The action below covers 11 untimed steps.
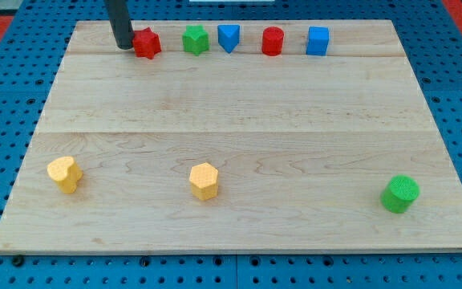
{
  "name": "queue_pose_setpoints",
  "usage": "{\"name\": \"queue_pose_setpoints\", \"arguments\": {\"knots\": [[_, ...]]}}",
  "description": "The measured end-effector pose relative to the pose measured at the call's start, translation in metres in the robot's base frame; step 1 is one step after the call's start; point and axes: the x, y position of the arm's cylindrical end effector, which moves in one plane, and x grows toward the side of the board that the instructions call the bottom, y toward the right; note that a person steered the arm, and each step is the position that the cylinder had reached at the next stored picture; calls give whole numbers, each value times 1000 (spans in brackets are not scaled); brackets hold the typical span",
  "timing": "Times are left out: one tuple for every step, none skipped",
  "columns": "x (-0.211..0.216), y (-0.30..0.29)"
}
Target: Place the yellow hexagon parallel to the left of the green circle
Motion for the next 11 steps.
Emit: {"name": "queue_pose_setpoints", "arguments": {"knots": [[-11, 35], [-22, 42], [-37, -7], [41, -38], [140, 22], [220, 86], [287, 133], [291, 167], [296, 90], [363, 114], [364, 156]]}}
